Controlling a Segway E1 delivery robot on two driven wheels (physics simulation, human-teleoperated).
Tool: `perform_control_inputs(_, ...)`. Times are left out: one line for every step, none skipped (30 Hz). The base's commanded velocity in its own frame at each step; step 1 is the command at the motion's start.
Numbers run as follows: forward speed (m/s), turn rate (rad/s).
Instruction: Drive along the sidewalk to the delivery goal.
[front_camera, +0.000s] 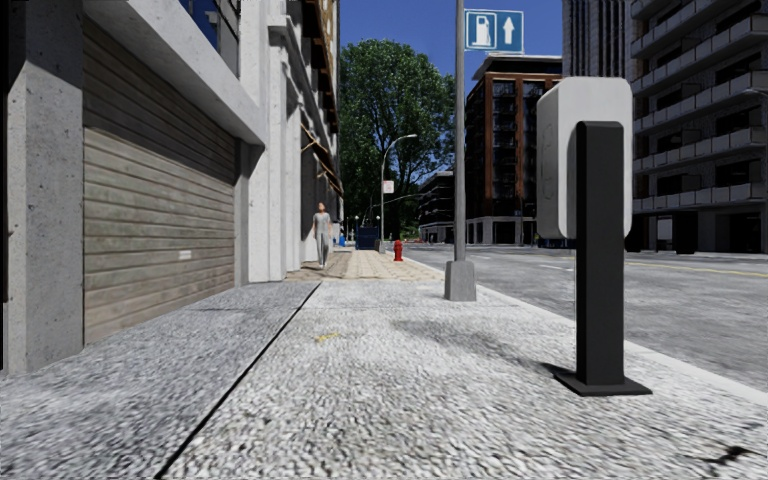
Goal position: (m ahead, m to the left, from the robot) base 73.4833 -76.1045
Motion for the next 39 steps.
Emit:
perform_control_inputs(2.0, 0.0)
perform_control_inputs(2.0, 0.0)
perform_control_inputs(2.0, 0.0)
perform_control_inputs(2.0, 0.0)
perform_control_inputs(2.0, 0.0)
perform_control_inputs(2.0, 0.0)
perform_control_inputs(2.0, 0.03)
perform_control_inputs(2.0, 0.14)
perform_control_inputs(2.0, 0.27)
perform_control_inputs(2.0, 0.27)
perform_control_inputs(2.0, 0.32)
perform_control_inputs(2.0, 0.34)
perform_control_inputs(2.0, 0.3)
perform_control_inputs(2.0, 0.11)
perform_control_inputs(2.0, 0.0)
perform_control_inputs(2.0, 0.0)
perform_control_inputs(2.0, 0.0)
perform_control_inputs(2.0, 0.0)
perform_control_inputs(2.0, 0.0)
perform_control_inputs(2.0, 0.0)
perform_control_inputs(2.0, 0.0)
perform_control_inputs(2.0, 0.0)
perform_control_inputs(2.0, 0.0)
perform_control_inputs(2.0, 0.0)
perform_control_inputs(2.0, 0.0)
perform_control_inputs(2.0, 0.0)
perform_control_inputs(2.0, 0.0)
perform_control_inputs(2.0, 0.0)
perform_control_inputs(2.0, 0.0)
perform_control_inputs(2.0, 0.0)
perform_control_inputs(2.0, 0.0)
perform_control_inputs(2.0, 0.0)
perform_control_inputs(2.0, 0.0)
perform_control_inputs(2.0, 0.0)
perform_control_inputs(2.0, 0.0)
perform_control_inputs(2.0, 0.0)
perform_control_inputs(2.0, 0.0)
perform_control_inputs(2.0, 0.0)
perform_control_inputs(2.0, 0.0)
